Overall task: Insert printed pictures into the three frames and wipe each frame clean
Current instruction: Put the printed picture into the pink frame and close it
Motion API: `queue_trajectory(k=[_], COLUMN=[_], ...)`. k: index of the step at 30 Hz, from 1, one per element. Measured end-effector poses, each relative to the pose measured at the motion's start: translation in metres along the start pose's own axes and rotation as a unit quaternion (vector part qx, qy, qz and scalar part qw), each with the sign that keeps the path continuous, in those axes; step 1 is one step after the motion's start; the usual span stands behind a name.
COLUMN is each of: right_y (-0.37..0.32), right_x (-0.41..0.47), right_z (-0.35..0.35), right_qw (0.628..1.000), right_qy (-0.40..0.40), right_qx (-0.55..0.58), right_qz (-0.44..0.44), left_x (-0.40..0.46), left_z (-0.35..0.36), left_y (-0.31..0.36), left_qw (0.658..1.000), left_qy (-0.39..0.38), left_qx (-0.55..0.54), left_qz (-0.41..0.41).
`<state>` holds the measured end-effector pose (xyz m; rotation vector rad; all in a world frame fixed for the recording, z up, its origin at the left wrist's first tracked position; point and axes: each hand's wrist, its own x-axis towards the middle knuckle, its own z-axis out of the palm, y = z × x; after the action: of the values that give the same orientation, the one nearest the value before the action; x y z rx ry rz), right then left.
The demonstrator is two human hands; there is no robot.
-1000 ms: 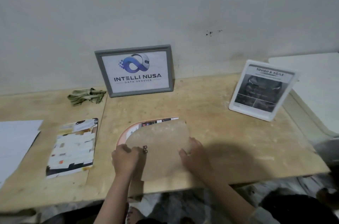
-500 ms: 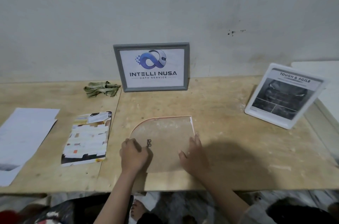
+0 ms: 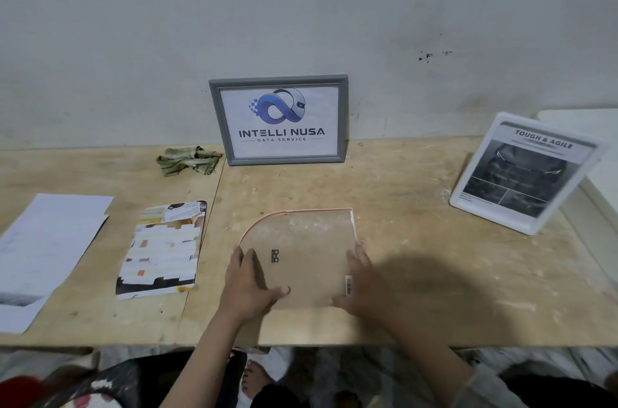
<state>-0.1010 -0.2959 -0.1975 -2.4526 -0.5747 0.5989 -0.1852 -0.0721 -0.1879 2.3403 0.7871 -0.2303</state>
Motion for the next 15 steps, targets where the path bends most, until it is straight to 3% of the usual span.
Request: queue_trajectory(k=[4,15], right_y=[0.005,0.003], right_x=[0.003,0.005], right_z=[-0.013,-0.017], right_qw=[0.999,0.999], right_qy=[-0.027,-0.016], right_qx=[-0.011,-0.020], right_qz=[-0.016,-0.029], left_x=[0.001,0.002], left_z=[-0.014,-0.017], left_y=[-0.004,0.006], left_qw=[0.997,0.993], left_qy=[-0.056,-0.028], left_qx=[0.053,0.116], left_qz=[0.009,0.012])
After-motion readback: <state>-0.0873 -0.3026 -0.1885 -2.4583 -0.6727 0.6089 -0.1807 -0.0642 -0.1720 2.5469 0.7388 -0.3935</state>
